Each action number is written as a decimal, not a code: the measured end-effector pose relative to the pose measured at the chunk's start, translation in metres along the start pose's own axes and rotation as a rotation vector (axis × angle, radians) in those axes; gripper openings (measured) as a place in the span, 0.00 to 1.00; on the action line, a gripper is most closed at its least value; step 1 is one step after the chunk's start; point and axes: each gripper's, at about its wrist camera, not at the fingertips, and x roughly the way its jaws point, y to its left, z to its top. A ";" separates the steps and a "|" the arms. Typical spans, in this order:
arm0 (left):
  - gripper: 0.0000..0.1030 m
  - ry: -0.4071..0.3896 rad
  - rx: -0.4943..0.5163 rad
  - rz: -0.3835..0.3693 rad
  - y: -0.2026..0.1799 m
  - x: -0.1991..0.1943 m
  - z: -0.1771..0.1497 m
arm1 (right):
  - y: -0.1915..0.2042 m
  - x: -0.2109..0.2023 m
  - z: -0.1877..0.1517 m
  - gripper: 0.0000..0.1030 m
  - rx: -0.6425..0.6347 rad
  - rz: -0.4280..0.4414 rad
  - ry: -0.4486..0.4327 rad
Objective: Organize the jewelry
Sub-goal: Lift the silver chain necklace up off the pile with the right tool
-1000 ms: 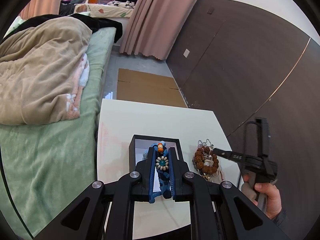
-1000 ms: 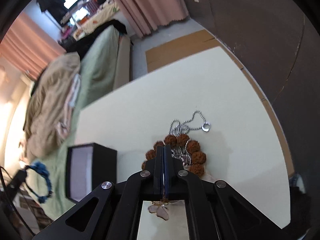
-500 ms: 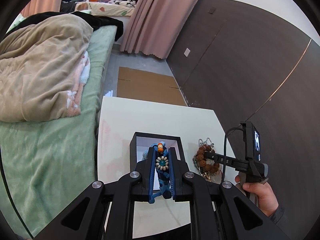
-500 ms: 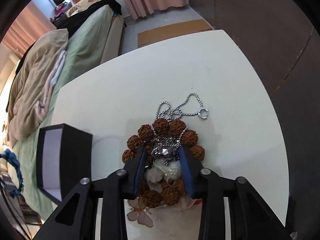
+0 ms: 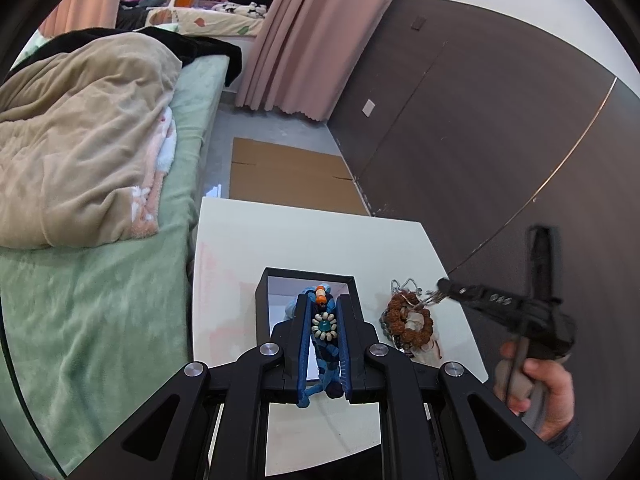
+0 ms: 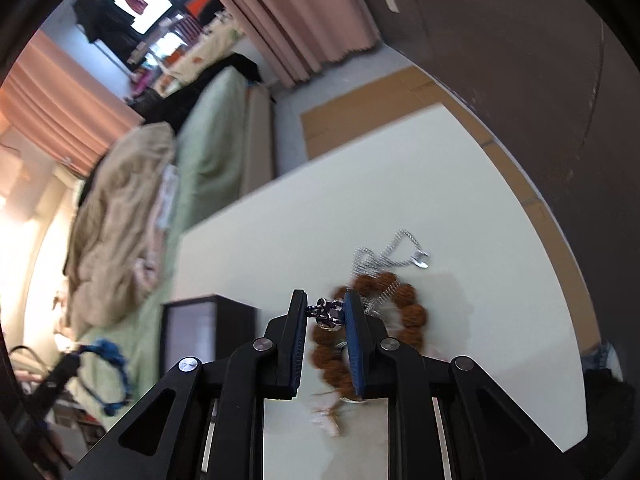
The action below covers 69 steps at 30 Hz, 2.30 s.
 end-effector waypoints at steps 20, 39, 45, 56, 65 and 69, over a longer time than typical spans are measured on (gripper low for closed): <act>0.12 -0.085 -0.073 -0.007 0.021 -0.036 0.010 | 0.142 -0.144 0.052 0.19 -0.222 0.190 -0.254; 0.12 -0.119 -0.100 0.018 0.036 -0.058 0.009 | 0.234 -0.183 0.053 0.19 -0.391 0.294 -0.325; 0.12 -0.104 -0.099 0.028 0.037 -0.051 0.007 | 0.213 -0.127 0.049 0.19 -0.369 0.284 -0.216; 0.12 -0.072 -0.099 0.046 0.040 -0.034 0.009 | 0.198 -0.106 0.046 0.19 -0.339 0.308 -0.188; 0.12 -0.063 -0.099 0.049 0.041 -0.031 0.008 | 0.195 -0.096 0.049 0.19 -0.321 0.287 -0.189; 0.12 -0.055 -0.092 0.049 0.039 -0.026 0.010 | 0.187 -0.087 0.049 0.19 -0.301 0.273 -0.186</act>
